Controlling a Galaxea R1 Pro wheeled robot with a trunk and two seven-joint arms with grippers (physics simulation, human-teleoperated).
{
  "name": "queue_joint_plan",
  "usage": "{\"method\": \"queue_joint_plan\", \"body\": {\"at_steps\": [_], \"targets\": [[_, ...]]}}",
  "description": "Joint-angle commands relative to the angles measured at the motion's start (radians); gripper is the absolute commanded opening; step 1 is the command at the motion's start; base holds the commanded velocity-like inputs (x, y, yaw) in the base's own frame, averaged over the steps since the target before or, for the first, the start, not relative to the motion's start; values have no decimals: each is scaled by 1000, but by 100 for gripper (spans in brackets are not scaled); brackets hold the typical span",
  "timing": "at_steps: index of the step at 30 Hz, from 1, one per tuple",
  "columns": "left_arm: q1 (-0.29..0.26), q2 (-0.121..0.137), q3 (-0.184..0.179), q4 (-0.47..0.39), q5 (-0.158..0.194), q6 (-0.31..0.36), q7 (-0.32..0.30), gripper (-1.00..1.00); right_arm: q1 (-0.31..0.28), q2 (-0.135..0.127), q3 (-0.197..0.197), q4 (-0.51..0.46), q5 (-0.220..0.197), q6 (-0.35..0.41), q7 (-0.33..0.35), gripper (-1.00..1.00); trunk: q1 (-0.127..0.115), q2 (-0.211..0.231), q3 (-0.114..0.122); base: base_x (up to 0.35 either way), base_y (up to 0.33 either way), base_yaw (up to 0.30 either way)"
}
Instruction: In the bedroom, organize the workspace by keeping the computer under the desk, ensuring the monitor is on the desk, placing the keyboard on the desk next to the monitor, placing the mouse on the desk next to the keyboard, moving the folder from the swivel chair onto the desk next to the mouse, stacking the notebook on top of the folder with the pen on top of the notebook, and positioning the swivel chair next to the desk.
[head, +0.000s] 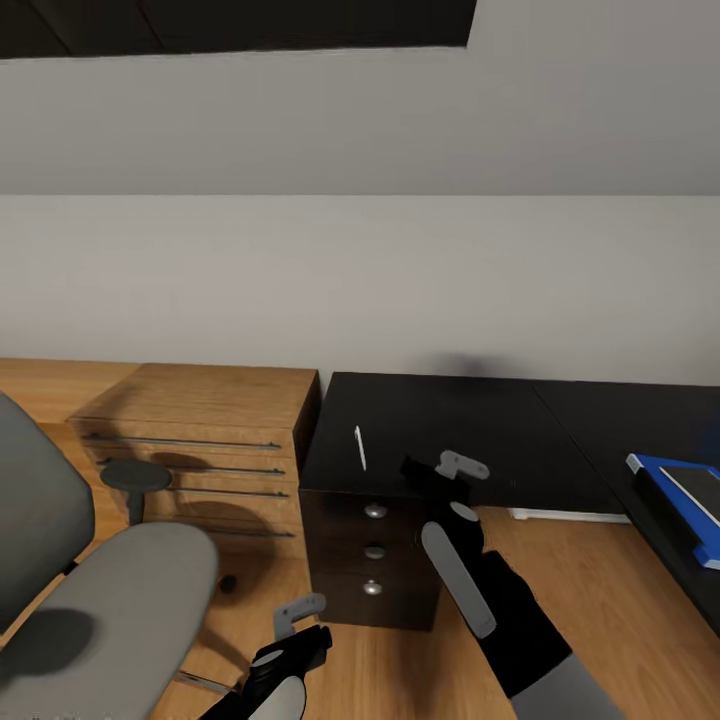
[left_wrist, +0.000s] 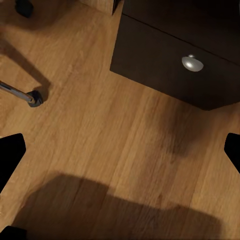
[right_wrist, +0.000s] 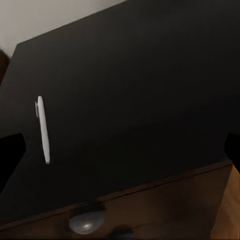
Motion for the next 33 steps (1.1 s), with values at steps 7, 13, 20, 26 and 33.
{"method": "queue_joint_plan", "body": {"at_steps": [7, 13, 20, 26, 33], "targets": [[-1, 2, -2, -3, 2, 5, 6, 100, 0, -2, 39, -2, -2, 4, -3, 100, 0, -1, -1, 0, 0, 238], [-1, 3, -2, -3, 1, 5, 6, 100, 0, -2, 95, 7, 1, 4, -2, 100, 0, -1, -1, 0, 0, 270], [-1, 2, -2, -3, 1, 5, 6, 100, 0, -2, 128, 21, 37, 3, 0, 100, 0, -1, -1, 0, 0, 272], [-1, 2, -2, -3, 2, 5, 6, 100, 0, -2, 139, 28, 44, 3, 1, 100, 0, -1, -2, 0, 0, 228], [-1, 1, -3, -4, 1, 4, 7, 100, 0, -3, 151, 36, 68, 4, 2, 100, 0, -1, -2, 142, 0, 38]]}}
